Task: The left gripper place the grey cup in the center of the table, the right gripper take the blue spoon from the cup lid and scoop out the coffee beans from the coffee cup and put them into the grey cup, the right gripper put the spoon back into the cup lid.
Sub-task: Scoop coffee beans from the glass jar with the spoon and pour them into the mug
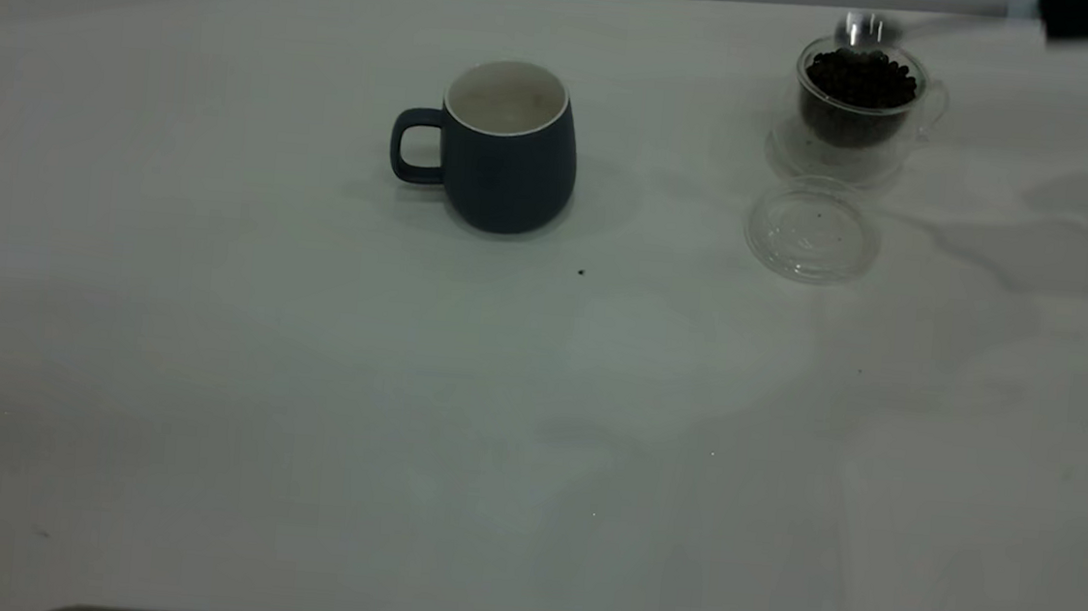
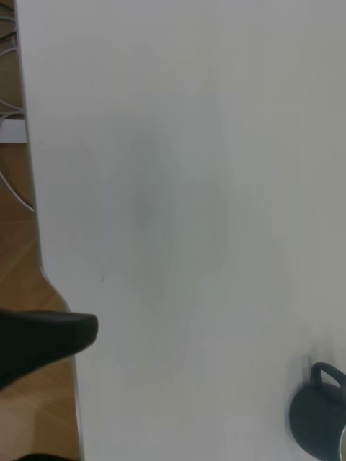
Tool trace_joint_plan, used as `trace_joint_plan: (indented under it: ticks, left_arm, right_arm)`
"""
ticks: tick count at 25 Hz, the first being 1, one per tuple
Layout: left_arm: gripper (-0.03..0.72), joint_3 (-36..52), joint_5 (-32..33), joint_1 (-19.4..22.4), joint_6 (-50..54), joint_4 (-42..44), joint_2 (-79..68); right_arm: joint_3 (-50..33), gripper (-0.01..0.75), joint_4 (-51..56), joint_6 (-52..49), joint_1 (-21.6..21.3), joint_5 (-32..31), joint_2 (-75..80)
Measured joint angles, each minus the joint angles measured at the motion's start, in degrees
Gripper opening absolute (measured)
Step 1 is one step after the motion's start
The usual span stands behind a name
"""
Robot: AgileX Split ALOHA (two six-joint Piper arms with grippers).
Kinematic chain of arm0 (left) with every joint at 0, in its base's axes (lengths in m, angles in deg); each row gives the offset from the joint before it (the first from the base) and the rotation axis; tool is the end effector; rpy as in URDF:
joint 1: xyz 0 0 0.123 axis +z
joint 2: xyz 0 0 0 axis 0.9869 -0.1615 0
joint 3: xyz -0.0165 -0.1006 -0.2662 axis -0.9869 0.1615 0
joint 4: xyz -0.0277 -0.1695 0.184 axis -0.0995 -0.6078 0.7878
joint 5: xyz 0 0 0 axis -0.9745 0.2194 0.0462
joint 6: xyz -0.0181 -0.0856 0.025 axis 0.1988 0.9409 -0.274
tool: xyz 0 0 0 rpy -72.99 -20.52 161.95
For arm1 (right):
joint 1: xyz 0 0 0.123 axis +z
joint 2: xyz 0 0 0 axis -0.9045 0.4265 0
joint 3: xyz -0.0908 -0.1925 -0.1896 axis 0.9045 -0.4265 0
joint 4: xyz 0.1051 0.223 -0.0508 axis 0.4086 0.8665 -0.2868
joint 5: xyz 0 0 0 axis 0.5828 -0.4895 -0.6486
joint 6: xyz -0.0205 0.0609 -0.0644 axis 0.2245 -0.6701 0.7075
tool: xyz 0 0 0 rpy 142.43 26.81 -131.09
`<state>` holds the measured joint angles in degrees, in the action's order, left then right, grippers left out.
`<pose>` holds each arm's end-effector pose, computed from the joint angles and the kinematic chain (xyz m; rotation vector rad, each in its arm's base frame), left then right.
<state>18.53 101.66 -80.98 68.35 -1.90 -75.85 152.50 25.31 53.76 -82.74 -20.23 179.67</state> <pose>-0.0095 -0.0089 0.2663 0.0717 2.1225 -0.1029 0.4160 -0.0537 0.1083 -0.2205 2.4079 1.2070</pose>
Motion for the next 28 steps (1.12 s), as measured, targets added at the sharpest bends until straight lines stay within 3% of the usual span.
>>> trace_joint_plan:
  ticks: [7, 12, 28]
  left_arm:
    - [0.451, 0.0, 0.0, 0.0, 0.05, 0.0, 0.0]
    - [0.451, 0.0, 0.0, 0.0, 0.05, 0.0, 0.0]
    - [0.451, 0.0, 0.0, 0.0, 0.05, 0.0, 0.0]
  right_arm:
    - [9.48, 0.1, -0.59, -11.99, 1.49, 5.23, 4.09]
    - [11.25, 0.1, -5.37, -19.4, 1.56, 6.42, 8.83]
    - [12.05, 0.1, -3.72, -24.15, 2.08, 9.49, 13.88]
